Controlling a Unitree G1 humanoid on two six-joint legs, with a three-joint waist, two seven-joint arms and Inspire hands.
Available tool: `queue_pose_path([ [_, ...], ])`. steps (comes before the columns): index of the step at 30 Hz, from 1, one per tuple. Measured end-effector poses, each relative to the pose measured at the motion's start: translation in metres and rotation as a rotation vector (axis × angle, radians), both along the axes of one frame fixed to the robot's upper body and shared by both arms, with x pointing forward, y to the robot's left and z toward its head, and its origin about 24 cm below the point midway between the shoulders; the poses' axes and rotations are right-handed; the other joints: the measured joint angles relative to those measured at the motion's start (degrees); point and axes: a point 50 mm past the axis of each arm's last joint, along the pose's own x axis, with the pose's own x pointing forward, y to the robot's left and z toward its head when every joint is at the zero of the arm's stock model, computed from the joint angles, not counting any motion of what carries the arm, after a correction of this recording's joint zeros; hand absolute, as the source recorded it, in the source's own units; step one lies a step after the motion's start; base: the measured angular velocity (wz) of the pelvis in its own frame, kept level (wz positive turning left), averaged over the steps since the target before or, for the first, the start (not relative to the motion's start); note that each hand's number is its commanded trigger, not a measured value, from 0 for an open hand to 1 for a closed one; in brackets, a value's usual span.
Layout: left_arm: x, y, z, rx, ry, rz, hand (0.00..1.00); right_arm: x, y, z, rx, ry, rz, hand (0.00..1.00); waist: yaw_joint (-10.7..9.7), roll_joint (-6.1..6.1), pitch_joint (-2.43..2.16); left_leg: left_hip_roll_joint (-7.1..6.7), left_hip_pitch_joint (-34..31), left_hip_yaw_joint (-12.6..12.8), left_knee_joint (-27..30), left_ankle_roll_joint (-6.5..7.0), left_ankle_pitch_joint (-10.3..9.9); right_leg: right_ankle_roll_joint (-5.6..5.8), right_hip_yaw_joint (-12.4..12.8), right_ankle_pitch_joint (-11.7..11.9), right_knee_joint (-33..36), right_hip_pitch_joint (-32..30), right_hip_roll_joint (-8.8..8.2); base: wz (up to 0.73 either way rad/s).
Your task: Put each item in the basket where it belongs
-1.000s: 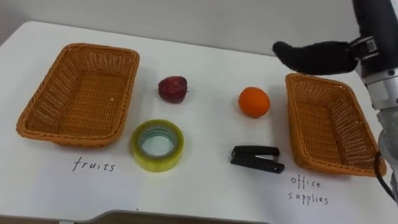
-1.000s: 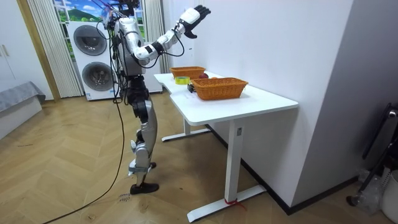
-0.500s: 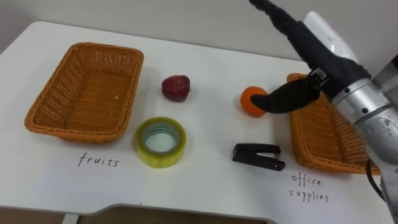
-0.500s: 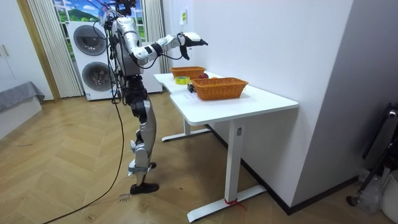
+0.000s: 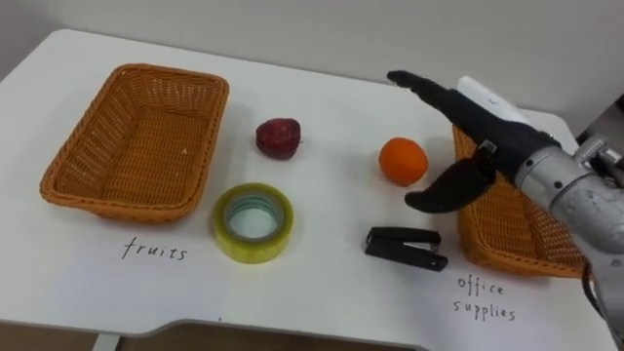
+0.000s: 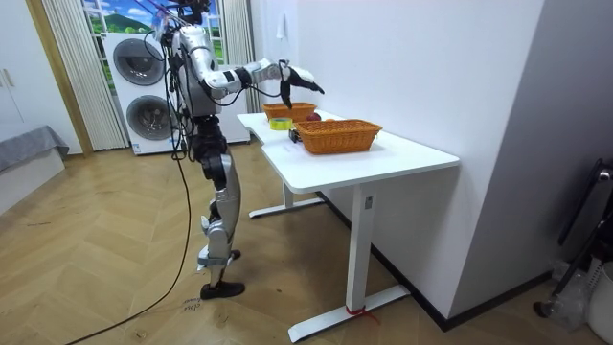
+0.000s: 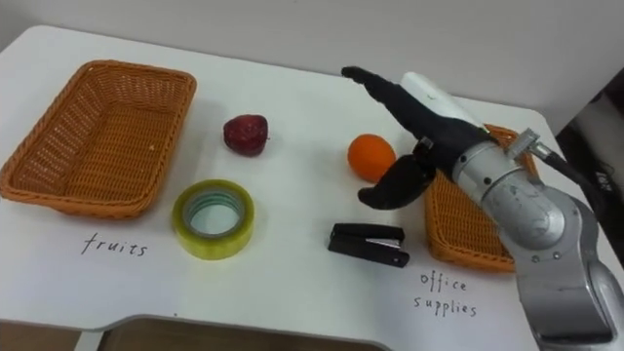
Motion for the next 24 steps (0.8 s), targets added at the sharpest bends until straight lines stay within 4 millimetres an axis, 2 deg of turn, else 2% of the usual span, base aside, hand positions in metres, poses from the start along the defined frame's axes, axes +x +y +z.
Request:
queue_pose_path([
  [8,0.003,0.001,0.0,0.007,0.008,-0.001,0.0,-0.003,-0.003,-0.021,-0.055,0.177,0.002,0.0,1.4,0.01,0.17,-0.02,0.0,0.1,0.2,0.02,0.0,0.03,0.0,0.1,0.0,-0.7,-0.03,-0.01],
  [15,0.005,0.001,0.0,0.047,-0.001,0.009,0.0,-0.006,0.002,-0.027,-0.063,0.252,0.054,0.0,1.4,0.38,0.45,-0.04,-0.4,-0.1,0.2,0.02,0.0,0.03,0.1,0.1,0.0,-0.9,-0.04,0.0],
  [21,0.008,0.002,0.001,0.076,-0.006,-0.008,0.0,-0.009,0.009,-0.019,-0.069,0.246,0.101,0.0,1.7,0.23,0.26,-0.04,-0.3,-0.2,0.2,0.03,0.0,0.03,0.2,0.1,0.0,-0.8,-0.01,0.0],
  [24,0.008,0.001,0.001,0.078,-0.006,-0.011,0.0,-0.01,0.014,-0.019,-0.072,0.258,0.132,0.0,1.7,-0.14,-0.01,-0.05,-0.1,-0.3,0.3,0.04,0.0,0.03,0.4,0.1,0.0,-0.6,-0.02,0.0],
])
